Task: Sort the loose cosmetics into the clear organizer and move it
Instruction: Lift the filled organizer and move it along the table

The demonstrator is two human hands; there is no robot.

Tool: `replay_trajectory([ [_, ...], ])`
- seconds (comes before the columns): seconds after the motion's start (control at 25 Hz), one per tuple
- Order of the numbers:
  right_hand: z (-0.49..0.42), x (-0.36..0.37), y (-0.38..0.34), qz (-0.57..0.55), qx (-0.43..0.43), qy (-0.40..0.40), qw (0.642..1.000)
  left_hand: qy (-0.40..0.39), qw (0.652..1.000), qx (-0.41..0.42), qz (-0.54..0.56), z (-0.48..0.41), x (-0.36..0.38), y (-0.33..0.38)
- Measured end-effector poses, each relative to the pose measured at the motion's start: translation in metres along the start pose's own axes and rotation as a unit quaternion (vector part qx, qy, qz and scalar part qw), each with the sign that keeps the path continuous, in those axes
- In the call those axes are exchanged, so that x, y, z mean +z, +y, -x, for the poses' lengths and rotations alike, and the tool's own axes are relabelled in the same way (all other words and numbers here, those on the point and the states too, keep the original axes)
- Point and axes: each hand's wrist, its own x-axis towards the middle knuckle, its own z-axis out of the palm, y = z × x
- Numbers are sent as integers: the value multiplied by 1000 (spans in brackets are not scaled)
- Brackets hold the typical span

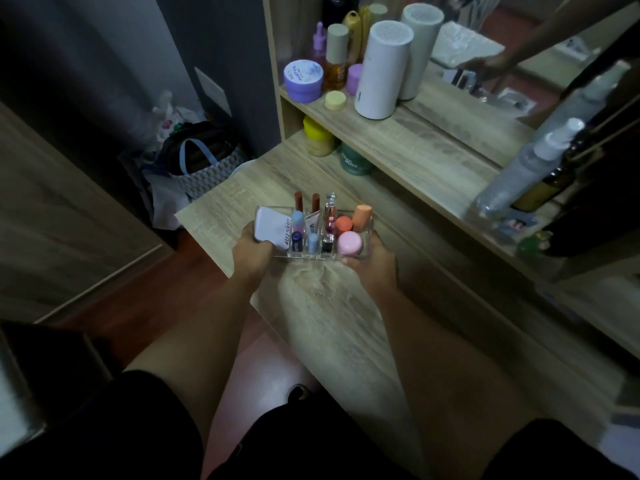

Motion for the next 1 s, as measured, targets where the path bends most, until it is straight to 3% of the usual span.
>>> replay_trajectory([
  [0.36,69,-50,45,-27,30,102,994,-65,997,31,-23,60,45,14],
  [0.64,125,-95,100,-101,80,190,973,-168,983,52,-44,116,104,23],
  [1.0,160,-142,163,-23,146,210,966,-282,952,87,-82,156,180,27],
])
